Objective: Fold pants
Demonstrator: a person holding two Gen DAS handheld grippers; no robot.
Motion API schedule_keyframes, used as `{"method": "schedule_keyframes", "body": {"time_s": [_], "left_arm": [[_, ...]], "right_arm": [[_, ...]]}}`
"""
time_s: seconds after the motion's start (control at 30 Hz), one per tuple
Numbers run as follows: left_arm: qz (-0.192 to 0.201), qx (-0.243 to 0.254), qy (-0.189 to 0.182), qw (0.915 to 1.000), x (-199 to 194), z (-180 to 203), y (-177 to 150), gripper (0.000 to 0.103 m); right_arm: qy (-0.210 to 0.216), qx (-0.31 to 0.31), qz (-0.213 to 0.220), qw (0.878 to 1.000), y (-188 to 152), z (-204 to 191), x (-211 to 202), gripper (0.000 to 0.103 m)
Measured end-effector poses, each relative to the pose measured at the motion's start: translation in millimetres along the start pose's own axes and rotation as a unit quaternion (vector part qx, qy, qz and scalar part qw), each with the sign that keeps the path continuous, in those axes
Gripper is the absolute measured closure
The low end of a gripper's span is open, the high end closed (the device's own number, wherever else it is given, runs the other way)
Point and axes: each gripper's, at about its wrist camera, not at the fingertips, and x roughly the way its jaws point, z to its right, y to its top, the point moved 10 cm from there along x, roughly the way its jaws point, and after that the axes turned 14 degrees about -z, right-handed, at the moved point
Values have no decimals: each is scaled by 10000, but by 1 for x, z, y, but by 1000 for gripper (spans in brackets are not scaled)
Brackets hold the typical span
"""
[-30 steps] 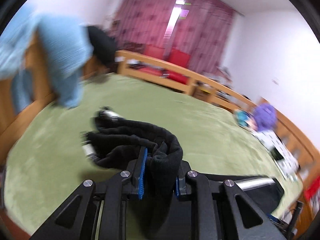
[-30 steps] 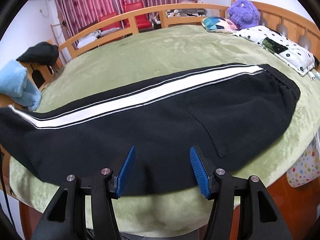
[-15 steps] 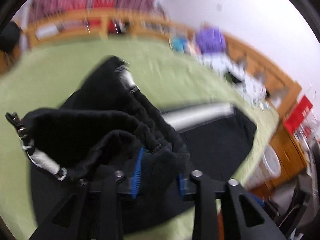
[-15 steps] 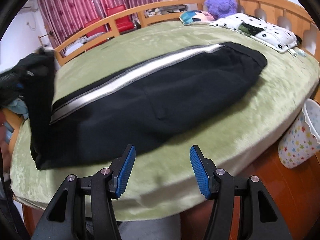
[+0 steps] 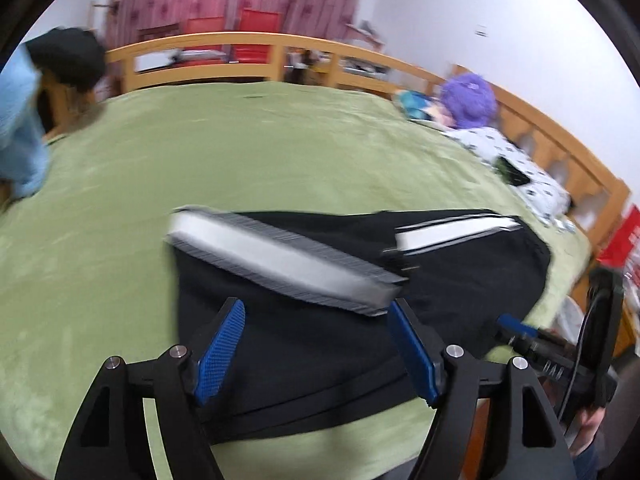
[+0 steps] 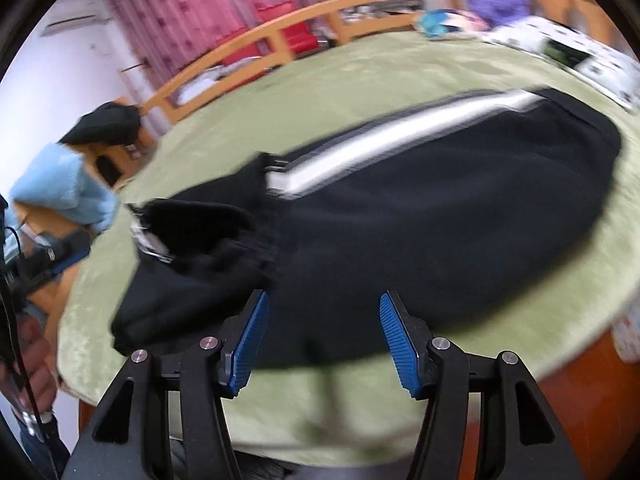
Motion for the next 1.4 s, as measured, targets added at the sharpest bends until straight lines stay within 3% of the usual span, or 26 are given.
{"method": "schedule_keyframes", "body": {"time_s": [0.3, 0.33, 0.37, 0.43, 0.57, 0.63, 0.8, 0.93, 1.03, 1.1, 1.2, 1.23, 1.33, 1.4], "left_arm": [[-70, -952, -34, 9954, -3, -95, -41, 31], [-64, -1069, -94, 9942, -2, -104, -43, 31], [-59, -1135, -142, 9934, 1, -107, -43, 31], [-61, -1286, -273, 9913, 7, -114, -40, 31], [-90, -1337, -397, 9902, 13, -121, -38, 31], [-39, -1281, -432, 9908, 14, -123, -36, 31], [-138, -1207, -571, 9910, 27, -117, -29, 31], [-174, -1113, -565, 9920, 31, -111, -26, 31], [-223, -1163, -609, 9911, 36, -109, -23, 31], [-292, -1227, -645, 9899, 39, -107, -21, 31], [-287, -1222, -615, 9902, 38, -106, -17, 31], [-281, -1208, -582, 9906, 37, -105, -17, 31], [-255, -1205, -441, 9914, 31, -111, -16, 31], [-232, -1270, -408, 9908, 28, -116, -14, 31]], "right_arm": [[-74, -336, -379, 9987, 30, -48, 77, 40], [-144, -416, -316, 9985, 32, -51, 80, 46], [-294, -542, -248, 9978, 34, -54, 79, 61], [-182, -623, -83, 9979, 35, -55, 67, 75], [272, 7, 255, 9993, 27, -25, 18, 77], [204, 256, 203, 9993, 14, -6, 8, 77], [23, 180, -592, 9981, -27, 14, 36, 66], [-172, -114, -215, 9996, -12, 4, 2, 50], [71, -491, 62, 9988, 4, -25, -16, 38], [287, -755, 57, 9967, 9, -49, -12, 34], [179, -1024, -69, 9946, 18, -70, 20, 32], [132, -1080, -103, 9940, 24, -74, 32, 38], [247, -1336, 27, 9907, 48, -91, 46, 96], [-55, -1190, 546, 9914, 85, -78, 36, 96]]}}
